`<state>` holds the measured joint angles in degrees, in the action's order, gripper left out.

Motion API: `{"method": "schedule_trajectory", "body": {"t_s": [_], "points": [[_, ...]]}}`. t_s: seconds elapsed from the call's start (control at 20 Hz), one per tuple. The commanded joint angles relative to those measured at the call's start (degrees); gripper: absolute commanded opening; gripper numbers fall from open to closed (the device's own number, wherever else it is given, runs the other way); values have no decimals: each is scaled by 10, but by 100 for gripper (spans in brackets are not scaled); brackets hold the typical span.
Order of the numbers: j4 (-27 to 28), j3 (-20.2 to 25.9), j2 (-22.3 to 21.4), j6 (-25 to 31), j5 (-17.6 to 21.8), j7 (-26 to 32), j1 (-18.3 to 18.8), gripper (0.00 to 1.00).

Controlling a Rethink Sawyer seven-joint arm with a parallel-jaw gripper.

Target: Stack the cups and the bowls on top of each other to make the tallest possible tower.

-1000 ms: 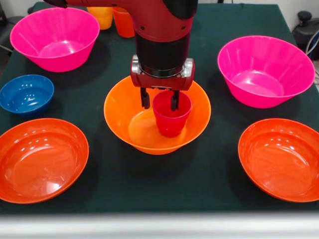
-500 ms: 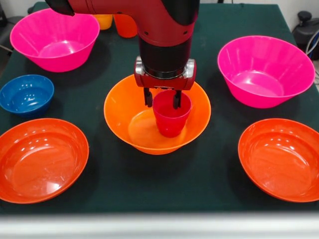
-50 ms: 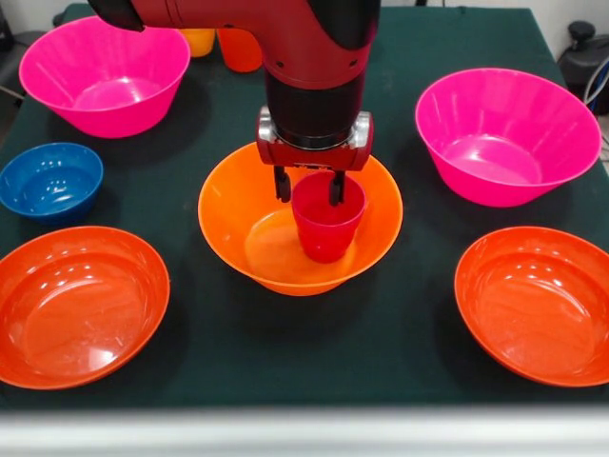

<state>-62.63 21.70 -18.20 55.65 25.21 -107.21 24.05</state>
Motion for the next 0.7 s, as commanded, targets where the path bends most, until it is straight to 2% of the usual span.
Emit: {"method": "schedule_trajectory", "body": {"t_s": [0.05, 0.15, 0.2, 0.7], "points": [[-22, -8, 2, -21, 31, 42, -12, 100], [-20, -10, 3, -19, 31, 40, -13, 100], [-20, -11, 3, -17, 31, 40, -14, 0], [-16, -10, 4, -24, 34, 43, -13, 0]]}}
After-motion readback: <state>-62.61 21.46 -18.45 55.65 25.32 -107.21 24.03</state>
